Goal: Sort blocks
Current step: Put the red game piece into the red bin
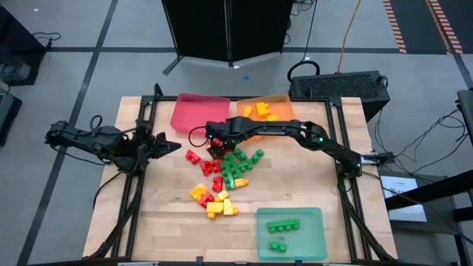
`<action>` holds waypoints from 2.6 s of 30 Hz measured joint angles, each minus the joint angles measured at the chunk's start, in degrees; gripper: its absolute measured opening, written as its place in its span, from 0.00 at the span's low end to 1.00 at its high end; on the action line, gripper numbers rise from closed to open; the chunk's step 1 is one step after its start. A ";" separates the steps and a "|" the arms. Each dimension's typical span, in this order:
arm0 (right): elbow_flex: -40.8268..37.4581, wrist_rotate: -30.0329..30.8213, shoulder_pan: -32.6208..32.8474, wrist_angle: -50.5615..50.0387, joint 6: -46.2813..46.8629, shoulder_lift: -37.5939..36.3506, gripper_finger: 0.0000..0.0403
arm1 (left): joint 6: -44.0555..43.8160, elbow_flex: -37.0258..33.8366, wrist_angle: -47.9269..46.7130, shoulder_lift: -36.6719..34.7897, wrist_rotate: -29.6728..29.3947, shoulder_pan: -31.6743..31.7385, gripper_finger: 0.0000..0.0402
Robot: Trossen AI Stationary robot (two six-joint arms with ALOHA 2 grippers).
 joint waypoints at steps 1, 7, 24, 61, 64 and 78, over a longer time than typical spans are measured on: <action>0.00 -0.06 -0.15 0.29 0.68 0.23 0.80 | 0.01 0.00 -0.23 -0.01 0.02 -0.05 0.03; 0.17 0.16 -1.16 0.16 4.11 1.59 0.80 | 0.07 0.00 -0.34 -0.05 1.33 -0.05 0.03; 0.07 5.35 -1.21 -3.57 5.53 -1.35 0.80 | 0.09 0.00 -3.53 -0.05 3.33 -0.05 0.03; -0.11 1.21 0.63 -4.91 5.72 -1.04 0.07 | 0.57 0.00 -5.98 -0.16 3.10 -0.05 0.03; -0.11 1.52 0.63 -2.88 3.94 -3.79 0.02 | 0.57 0.00 -6.13 -0.17 3.07 -0.05 0.03; 0.07 -0.28 -7.05 18.90 -0.58 -6.76 0.01 | 1.73 0.00 -6.31 -0.16 2.94 -0.03 0.03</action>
